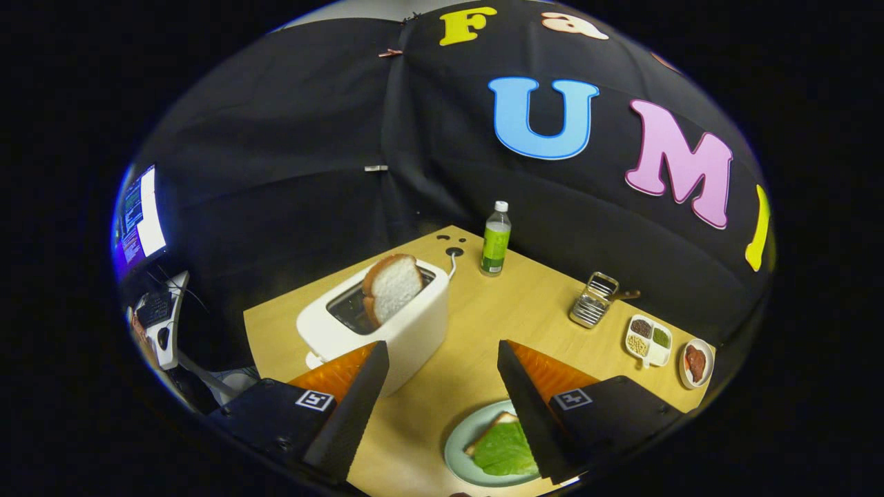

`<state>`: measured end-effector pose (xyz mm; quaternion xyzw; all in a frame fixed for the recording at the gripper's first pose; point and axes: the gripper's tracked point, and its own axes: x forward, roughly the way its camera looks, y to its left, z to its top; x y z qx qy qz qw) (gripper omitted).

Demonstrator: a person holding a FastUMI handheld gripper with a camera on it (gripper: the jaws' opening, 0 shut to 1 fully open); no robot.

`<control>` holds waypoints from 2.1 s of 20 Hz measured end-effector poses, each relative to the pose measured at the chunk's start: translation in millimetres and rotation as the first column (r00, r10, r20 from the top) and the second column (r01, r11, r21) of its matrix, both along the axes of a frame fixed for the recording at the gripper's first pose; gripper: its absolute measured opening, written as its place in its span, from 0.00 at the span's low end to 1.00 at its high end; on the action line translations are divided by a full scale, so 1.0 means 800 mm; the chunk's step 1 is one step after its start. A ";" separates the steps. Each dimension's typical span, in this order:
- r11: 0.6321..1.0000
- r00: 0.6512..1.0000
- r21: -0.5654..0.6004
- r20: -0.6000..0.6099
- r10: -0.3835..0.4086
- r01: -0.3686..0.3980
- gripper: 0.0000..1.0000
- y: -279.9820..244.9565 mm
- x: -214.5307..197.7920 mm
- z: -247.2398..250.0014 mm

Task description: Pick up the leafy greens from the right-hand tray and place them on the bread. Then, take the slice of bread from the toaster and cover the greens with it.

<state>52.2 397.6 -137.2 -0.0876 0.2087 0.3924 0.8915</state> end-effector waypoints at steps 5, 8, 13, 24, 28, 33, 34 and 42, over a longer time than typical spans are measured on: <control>0.999 0.999 0.007 0.038 0.038 -0.038 0.99 0.059 0.005 0.018; 0.999 0.998 0.000 0.031 0.046 -0.046 0.98 0.088 0.004 0.017; 0.999 0.998 -0.012 0.045 0.034 -0.033 0.98 0.130 0.016 0.020; 0.990 0.994 -0.100 -0.030 -0.105 0.102 0.98 0.155 0.057 -0.059; 0.989 0.993 -0.090 -0.012 -0.116 0.114 0.81 0.164 0.057 -0.060; 0.985 0.987 -0.098 -0.051 -0.149 0.144 0.29 0.162 0.048 -0.066; 0.983 0.984 -0.094 -0.070 -0.162 0.155 0.23 0.163 0.046 -0.065; 0.989 0.985 -0.075 -0.102 -0.139 0.131 0.13 0.160 0.038 -0.048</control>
